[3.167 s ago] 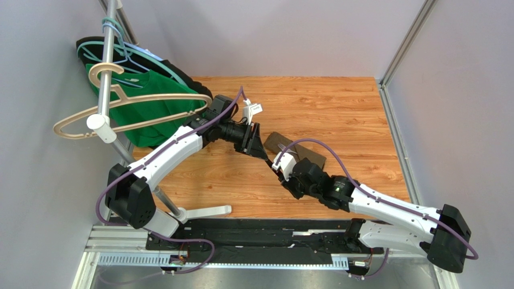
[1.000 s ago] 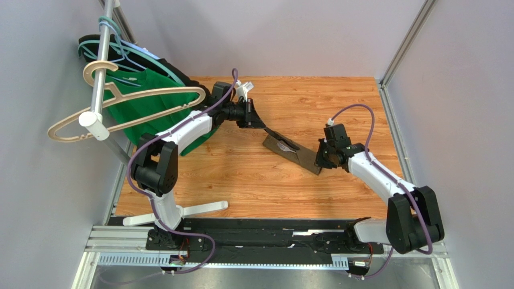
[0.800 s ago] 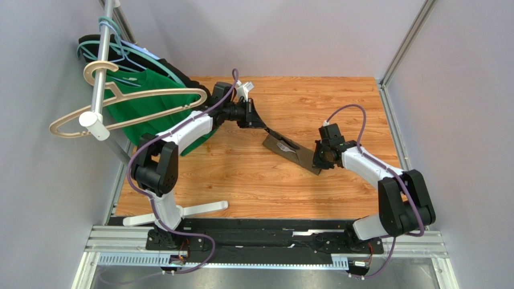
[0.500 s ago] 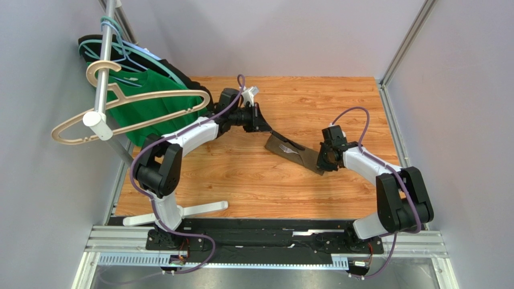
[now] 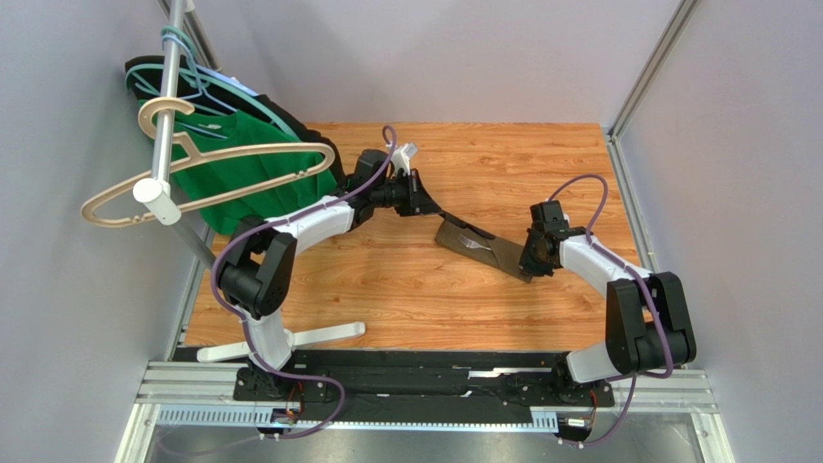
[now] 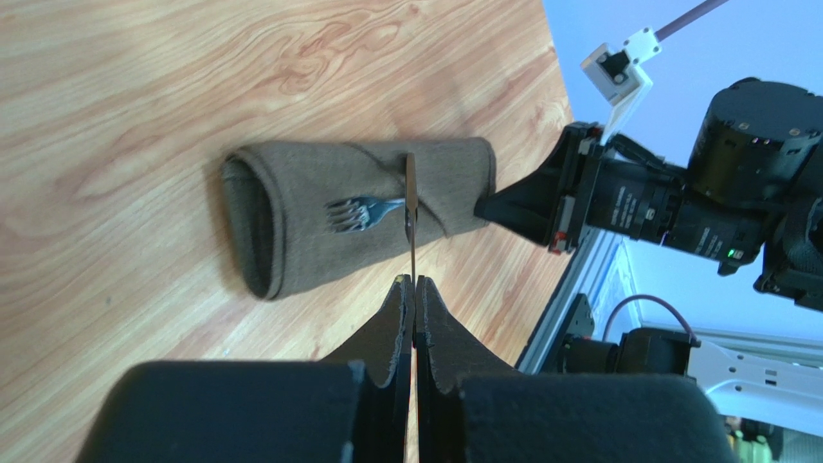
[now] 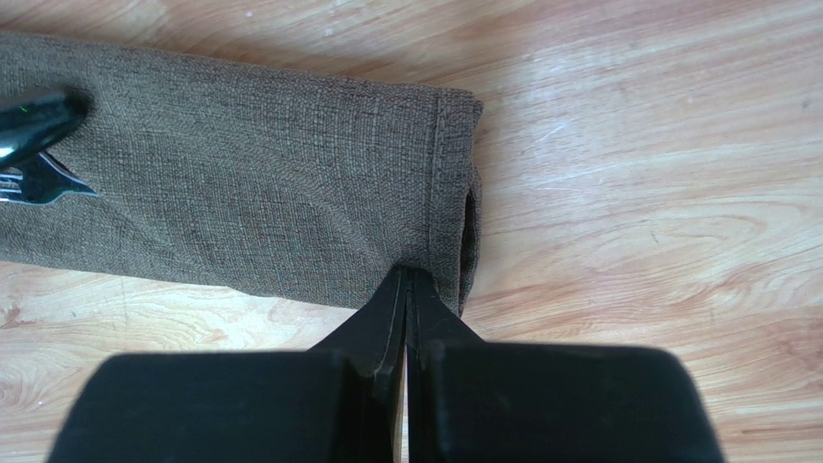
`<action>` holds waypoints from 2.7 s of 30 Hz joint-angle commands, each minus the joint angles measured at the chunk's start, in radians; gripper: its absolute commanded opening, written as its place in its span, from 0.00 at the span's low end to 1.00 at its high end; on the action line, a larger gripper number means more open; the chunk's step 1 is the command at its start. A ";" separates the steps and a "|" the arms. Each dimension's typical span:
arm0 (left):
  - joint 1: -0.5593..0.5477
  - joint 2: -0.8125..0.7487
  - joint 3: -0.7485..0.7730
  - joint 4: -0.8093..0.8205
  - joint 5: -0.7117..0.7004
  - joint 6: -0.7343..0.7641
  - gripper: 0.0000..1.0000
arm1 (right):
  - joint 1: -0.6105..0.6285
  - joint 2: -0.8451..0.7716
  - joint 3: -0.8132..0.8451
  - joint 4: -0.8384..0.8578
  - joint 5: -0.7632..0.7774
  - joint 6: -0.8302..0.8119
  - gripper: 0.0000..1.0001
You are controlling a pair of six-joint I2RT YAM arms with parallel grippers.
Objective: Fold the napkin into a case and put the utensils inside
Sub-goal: Insert the knife into the folded napkin.
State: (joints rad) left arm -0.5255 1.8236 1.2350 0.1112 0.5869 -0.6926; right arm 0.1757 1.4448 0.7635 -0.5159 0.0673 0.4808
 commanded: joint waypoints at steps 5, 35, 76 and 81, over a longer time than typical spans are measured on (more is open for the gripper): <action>0.071 -0.078 -0.089 0.116 0.145 -0.018 0.00 | -0.031 -0.001 -0.018 -0.049 0.012 -0.030 0.00; 0.127 -0.017 -0.115 0.157 0.220 -0.042 0.00 | -0.031 0.011 0.000 -0.050 -0.009 -0.053 0.00; 0.048 0.267 -0.048 0.539 0.294 -0.326 0.00 | -0.019 0.042 0.019 -0.055 -0.014 -0.061 0.00; 0.030 0.295 -0.022 0.507 0.295 -0.320 0.00 | -0.019 0.042 0.019 -0.055 -0.017 -0.062 0.00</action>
State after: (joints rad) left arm -0.4778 2.1040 1.1641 0.5674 0.8536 -1.0012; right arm 0.1501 1.4635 0.7795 -0.5350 0.0364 0.4320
